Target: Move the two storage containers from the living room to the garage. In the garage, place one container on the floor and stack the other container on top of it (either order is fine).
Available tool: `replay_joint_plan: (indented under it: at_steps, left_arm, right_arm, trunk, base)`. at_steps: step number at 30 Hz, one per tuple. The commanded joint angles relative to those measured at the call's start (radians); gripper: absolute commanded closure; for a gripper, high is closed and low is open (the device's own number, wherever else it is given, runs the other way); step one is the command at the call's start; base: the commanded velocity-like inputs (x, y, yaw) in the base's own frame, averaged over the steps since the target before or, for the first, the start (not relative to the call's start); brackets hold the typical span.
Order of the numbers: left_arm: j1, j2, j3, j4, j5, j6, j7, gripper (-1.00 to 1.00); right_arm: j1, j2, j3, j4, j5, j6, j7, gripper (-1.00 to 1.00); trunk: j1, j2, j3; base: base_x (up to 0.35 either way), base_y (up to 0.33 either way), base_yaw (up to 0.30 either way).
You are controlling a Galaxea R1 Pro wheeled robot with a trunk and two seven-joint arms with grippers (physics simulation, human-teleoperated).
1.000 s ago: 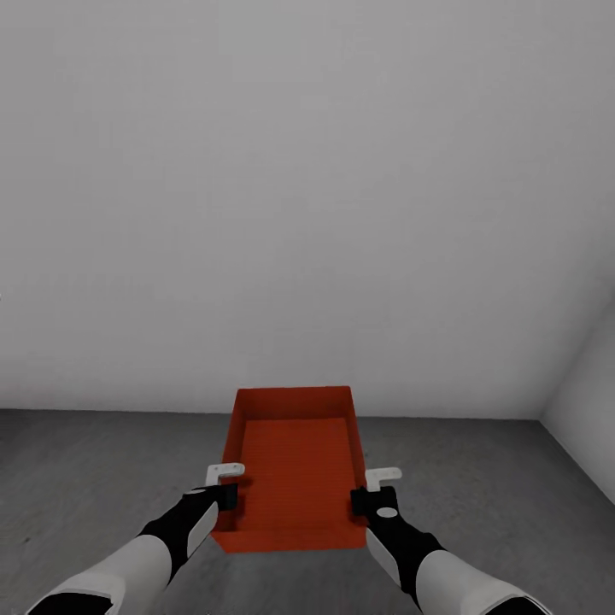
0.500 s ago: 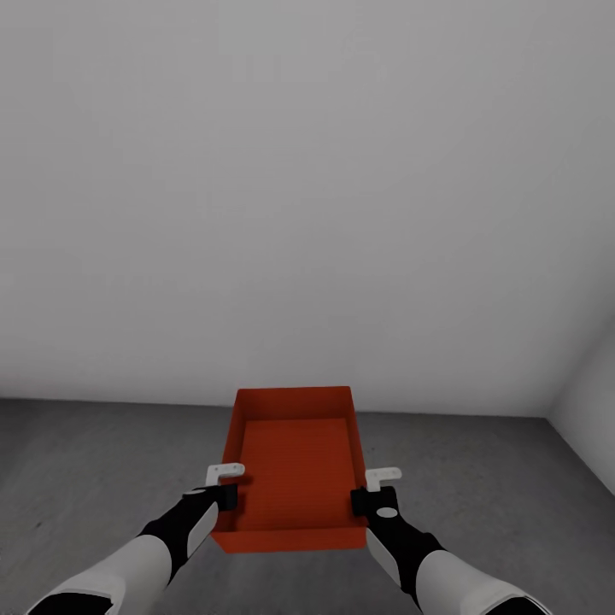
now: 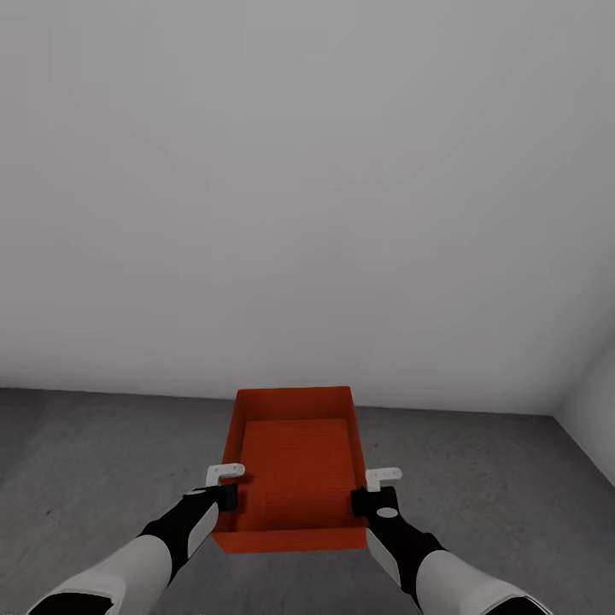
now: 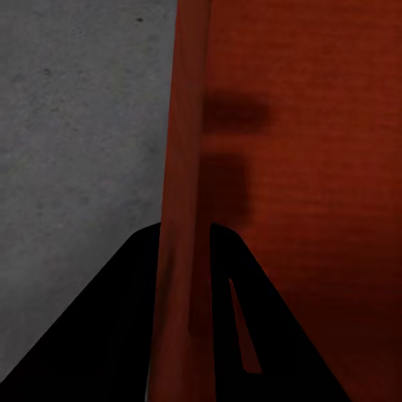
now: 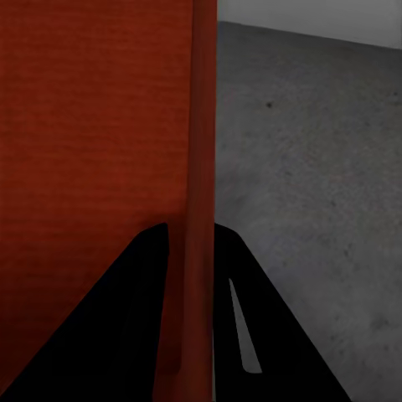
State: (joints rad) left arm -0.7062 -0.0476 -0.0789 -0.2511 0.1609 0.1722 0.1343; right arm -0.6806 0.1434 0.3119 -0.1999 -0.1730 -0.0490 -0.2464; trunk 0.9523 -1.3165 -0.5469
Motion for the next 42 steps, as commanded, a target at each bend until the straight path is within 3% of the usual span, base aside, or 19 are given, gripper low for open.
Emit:
replay_joint_plan:
  at_steps: [1, 24, 31, 42]
  left_arm:
    - [-0.001, 0.014, 0.018, -0.005, -0.014, -0.040, 0.011, 1.00]
    - [-0.001, 0.014, 0.018, -0.005, -0.014, -0.040, 0.011, 1.00]
    - [-0.001, 0.014, 0.018, -0.008, -0.014, -0.040, 0.011, 1.00]
    - [-0.001, 0.014, 0.018, -0.007, -0.014, -0.040, 0.011, 1.00]
  right_arm:
    - [-0.001, 0.000, -0.004, 0.017, -0.020, -0.006, -0.001, 1.00]
    - [-0.001, -0.001, -0.005, 0.017, -0.022, -0.006, -0.002, 1.00]
    - [-0.001, -0.005, -0.004, 0.017, -0.070, -0.006, -0.002, 1.00]
    - [-0.001, -0.002, -0.002, 0.017, -0.075, -0.006, -0.003, 1.00]
  trunk:
    - [0.000, -0.001, -0.002]
    - [0.000, -0.001, -0.039]
    - [0.000, -0.001, -0.050]
    - [0.000, -0.001, -0.067]
  base:
    - [0.000, 0.000, 0.066]
    - [0.000, 0.000, 0.055]
    - [0.000, 0.000, 0.002]
    - [0.000, 0.000, 0.000]
